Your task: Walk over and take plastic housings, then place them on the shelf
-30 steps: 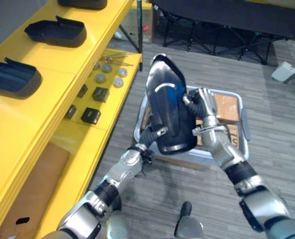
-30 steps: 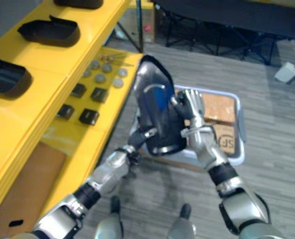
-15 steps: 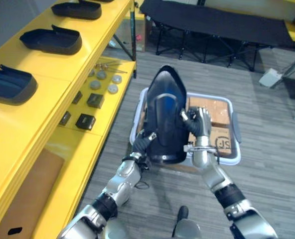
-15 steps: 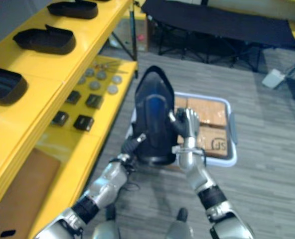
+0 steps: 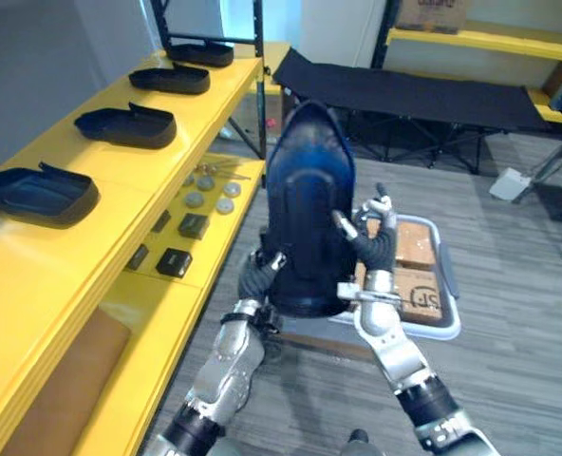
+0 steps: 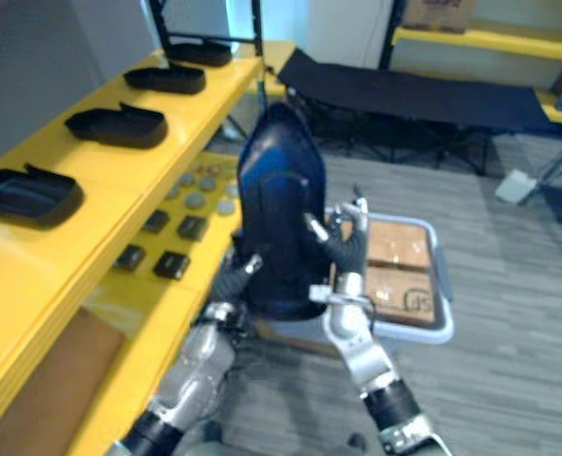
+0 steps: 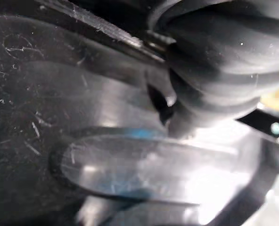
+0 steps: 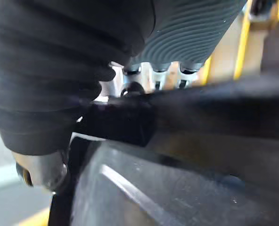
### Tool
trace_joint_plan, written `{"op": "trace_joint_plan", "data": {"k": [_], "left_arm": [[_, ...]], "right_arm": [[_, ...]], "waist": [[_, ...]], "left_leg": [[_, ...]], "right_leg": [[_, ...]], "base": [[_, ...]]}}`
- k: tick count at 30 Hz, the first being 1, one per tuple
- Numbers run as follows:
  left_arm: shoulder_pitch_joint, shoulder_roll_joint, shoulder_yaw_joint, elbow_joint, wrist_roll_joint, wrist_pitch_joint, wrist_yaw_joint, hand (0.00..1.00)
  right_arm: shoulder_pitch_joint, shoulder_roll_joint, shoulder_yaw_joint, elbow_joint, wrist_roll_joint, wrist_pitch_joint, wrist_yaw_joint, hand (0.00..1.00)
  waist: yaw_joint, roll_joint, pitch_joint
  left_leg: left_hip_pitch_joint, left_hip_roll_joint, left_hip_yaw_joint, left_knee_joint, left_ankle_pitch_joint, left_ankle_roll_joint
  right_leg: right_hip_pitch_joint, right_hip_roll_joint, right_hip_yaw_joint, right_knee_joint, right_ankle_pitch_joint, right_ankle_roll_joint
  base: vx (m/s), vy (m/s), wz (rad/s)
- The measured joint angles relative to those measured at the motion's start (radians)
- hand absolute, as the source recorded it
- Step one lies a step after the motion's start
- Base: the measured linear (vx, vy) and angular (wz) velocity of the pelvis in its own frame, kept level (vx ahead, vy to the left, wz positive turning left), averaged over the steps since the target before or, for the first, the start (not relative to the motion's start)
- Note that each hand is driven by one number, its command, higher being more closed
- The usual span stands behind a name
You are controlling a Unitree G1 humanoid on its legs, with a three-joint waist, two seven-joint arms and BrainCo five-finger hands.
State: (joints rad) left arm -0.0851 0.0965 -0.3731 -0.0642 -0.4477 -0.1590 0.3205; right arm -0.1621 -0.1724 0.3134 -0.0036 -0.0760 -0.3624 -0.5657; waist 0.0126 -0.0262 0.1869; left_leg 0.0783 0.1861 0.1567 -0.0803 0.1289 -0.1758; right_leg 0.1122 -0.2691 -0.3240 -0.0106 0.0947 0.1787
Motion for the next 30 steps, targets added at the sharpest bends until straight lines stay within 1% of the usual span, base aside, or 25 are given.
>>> {"op": "trace_joint_plan", "data": {"k": [1, 2, 3, 4, 6, 7, 9, 12, 15, 17, 18, 19, 21, 22, 24, 25, 27, 28, 30], "left_arm": [[0.008, -0.014, 0.042, -0.011, 0.027, 0.000, 0.024, 1.00], [0.015, -0.046, 0.128, -0.025, 0.088, -0.010, 0.090, 1.00], [0.024, -0.056, 0.212, -0.047, 0.161, -0.022, 0.157, 1.00], [0.034, -0.054, 0.243, -0.062, 0.194, -0.032, 0.185, 1.00], [0.091, -0.031, 0.326, -0.108, 0.275, -0.063, 0.265, 1.00], [0.118, -0.018, 0.337, -0.121, 0.311, -0.072, 0.292, 1.00], [0.174, -0.015, 0.356, -0.150, 0.368, -0.081, 0.325, 1.00], [0.217, -0.027, 0.363, -0.155, 0.426, -0.081, 0.354, 1.00], [0.248, -0.028, 0.383, -0.155, 0.427, -0.082, 0.353, 1.00], [0.275, -0.028, 0.421, -0.155, 0.424, -0.095, 0.347, 1.00], [0.290, -0.028, 0.446, -0.155, 0.421, -0.111, 0.343, 1.00], [0.296, -0.028, 0.452, -0.155, 0.415, -0.121, 0.341, 1.00], [0.334, -0.035, 0.473, -0.174, 0.365, -0.167, 0.327, 1.00], [0.346, -0.042, 0.478, -0.181, 0.358, -0.179, 0.328, 1.00], [0.394, -0.075, 0.504, -0.232, 0.327, -0.226, 0.331, 1.00], [0.402, -0.080, 0.511, -0.244, 0.327, -0.238, 0.330, 1.00], [0.407, -0.087, 0.531, -0.294, 0.330, -0.277, 0.329, 1.00], [0.409, -0.088, 0.538, -0.309, 0.334, -0.282, 0.329, 1.00], [0.400, -0.087, 0.572, -0.352, 0.350, -0.290, 0.328, 1.00]], "right_arm": [[0.027, 0.000, -0.009, -0.020, 0.022, -0.026, 0.012, 0.00], [0.084, -0.001, -0.048, -0.067, 0.066, -0.064, 0.029, 0.00], [0.130, -0.003, -0.107, -0.114, 0.106, -0.098, 0.031, 0.00], [0.147, -0.005, -0.139, -0.138, 0.124, -0.114, 0.031, 0.00], [0.194, -0.012, -0.247, -0.213, 0.187, -0.165, 0.029, 0.00], [0.214, -0.012, -0.283, -0.236, 0.204, -0.186, 0.027, 0.00], [0.249, -0.010, -0.332, -0.276, 0.227, -0.209, 0.024, 0.00], [0.314, 0.010, -0.349, -0.298, 0.288, -0.208, 0.062, 0.00], [0.401, 0.047, -0.406, -0.285, 0.343, -0.202, 0.093, 0.00], [0.443, 0.060, -0.442, -0.256, 0.381, -0.190, 0.135, 0.00], [0.464, 0.064, -0.449, -0.220, 0.393, -0.168, 0.157, 0.00], [0.476, 0.065, -0.450, -0.199, 0.397, -0.157, 0.166, 0.00], [0.507, 0.077, -0.442, -0.107, 0.395, -0.120, 0.201, 0.00], [0.514, 0.084, -0.436, -0.095, 0.395, -0.116, 0.210, 0.00], [0.520, 0.102, -0.427, -0.087, 0.408, -0.115, 0.272, 0.00], [0.518, 0.102, -0.423, -0.087, 0.420, -0.115, 0.292, 0.00], [0.500, 0.099, -0.389, -0.085, 0.455, -0.115, 0.353, 0.00], [0.487, 0.097, -0.373, -0.077, 0.456, -0.114, 0.368, 0.00], [0.410, 0.087, -0.292, -0.018, 0.455, -0.109, 0.415, 0.00]], "waist": [[-0.001, 0.000, 0.000], [-0.002, -0.001, 0.000], [-0.006, 0.000, -0.001], [-0.009, 0.000, -0.002], [-0.017, -0.002, -0.015], [-0.019, -0.005, -0.024], [-0.023, -0.013, -0.048], [-0.025, -0.021, -0.067], [-0.032, -0.019, -0.068], [-0.045, -0.014, -0.071], [-0.056, -0.013, -0.071], [-0.056, -0.012, -0.071], [-0.054, -0.008, -0.071], [-0.053, -0.006, -0.072], [-0.049, 0.002, -0.072], [-0.047, 0.002, -0.072], [-0.030, 0.005, -0.071], [-0.021, 0.006, -0.071], [-0.011, 0.008, -0.071]], "left_leg": [[0.003, 0.000, 0.002, 0.000, 0.000, 0.000], [0.009, 0.001, 0.006, -0.001, -0.004, -0.005], [0.011, 0.001, 0.007, -0.001, -0.009, -0.003], [0.011, 0.002, 0.008, -0.003, -0.009, -0.003], [0.010, 0.005, 0.013, -0.006, -0.011, -0.005], [0.010, 0.006, 0.015, -0.006, -0.013, -0.007], [0.010, 0.006, 0.020, -0.005, -0.014, -0.010], [0.015, 0.009, 0.046, -0.001, -0.017, -0.012], [0.026, 0.010, 0.062, -0.001, -0.025, -0.013], [0.027, 0.010, 0.068, -0.001, -0.029, -0.013], [0.026, 0.010, 0.069, -0.001, -0.032, -0.016], [0.026, 0.011, 0.070, -0.001, -0.032, -0.016], [0.023, 0.011, 0.071, -0.001, -0.040, -0.013], [0.022, 0.010, 0.071, -0.001, -0.040, -0.013], [0.018, 0.010, 0.068, -0.001, -0.042, -0.014], [0.016, 0.010, 0.065, -0.001, -0.042, -0.014], [0.002, 0.010, 0.039, -0.001, -0.038, -0.011], [0.002, 0.010, 0.037, -0.001, -0.037, -0.010], [-0.016, 0.005, -0.012, -0.001, -0.033, -0.010]], "right_leg": [[0.002, 0.000, 0.000, -0.001, -0.001, -0.001], [0.006, 0.000, 0.003, -0.004, -0.001, 0.000], [0.010, 0.001, 0.003, -0.007, -0.001, 0.000], [0.010, 0.001, 0.003, -0.010, -0.001, 0.000], [0.008, 0.005, 0.005, -0.021, -0.001, -0.001], [0.008, 0.006, 0.007, -0.022, -0.001, -0.001], [0.006, 0.008, 0.012, -0.028, 0.000, -0.002], [-0.007, 0.010, 0.034, -0.031, 0.001, -0.001], [-0.008, 0.011, 0.050, -0.032, 0.001, -0.001], [-0.011, 0.011, 0.054, -0.034, 0.001, -0.001], [-0.012, 0.011, 0.054, -0.035, 0.001, -0.001], [-0.013, 0.011, 0.055, -0.035, 0.001, -0.001], [-0.016, 0.011, 0.055, -0.037, 0.000, -0.001], [-0.016, 0.011, 0.055, -0.037, 0.000, -0.001], [-0.015, 0.011, 0.050, -0.040, -0.001, 0.000], [-0.015, 0.011, 0.047, -0.040, -0.002, 0.001], [-0.007, 0.011, 0.019, -0.040, -0.006, 0.002], [-0.005, 0.011, 0.015, -0.040, -0.008, 0.002], [0.019, 0.008, -0.035, -0.040, -0.017, 0.003]], "base": [[-0.01, 0.009, -0.08], [-0.01, 0.009, -0.06], [-0.01, 0.010, -0.06], [-0.01, 0.009, -0.04], [0.00, 0.009, -0.06], [0.04, 0.012, -0.06], [0.05, 0.015, -0.07], [0.04, 0.020, -0.19], [0.02, 0.017, -0.16], [0.03, 0.024, -0.11], [0.01, 0.013, -0.03], [0.01, 0.016, -0.03], [0.00, 0.000, 0.00], [0.00, 0.000, 0.00], [0.02, 0.016, 0.04], [0.01, 0.011, 0.13], [0.01, 0.004, 0.28], [0.01, 0.002, 0.31], [0.00, -0.003, 0.54]]}}
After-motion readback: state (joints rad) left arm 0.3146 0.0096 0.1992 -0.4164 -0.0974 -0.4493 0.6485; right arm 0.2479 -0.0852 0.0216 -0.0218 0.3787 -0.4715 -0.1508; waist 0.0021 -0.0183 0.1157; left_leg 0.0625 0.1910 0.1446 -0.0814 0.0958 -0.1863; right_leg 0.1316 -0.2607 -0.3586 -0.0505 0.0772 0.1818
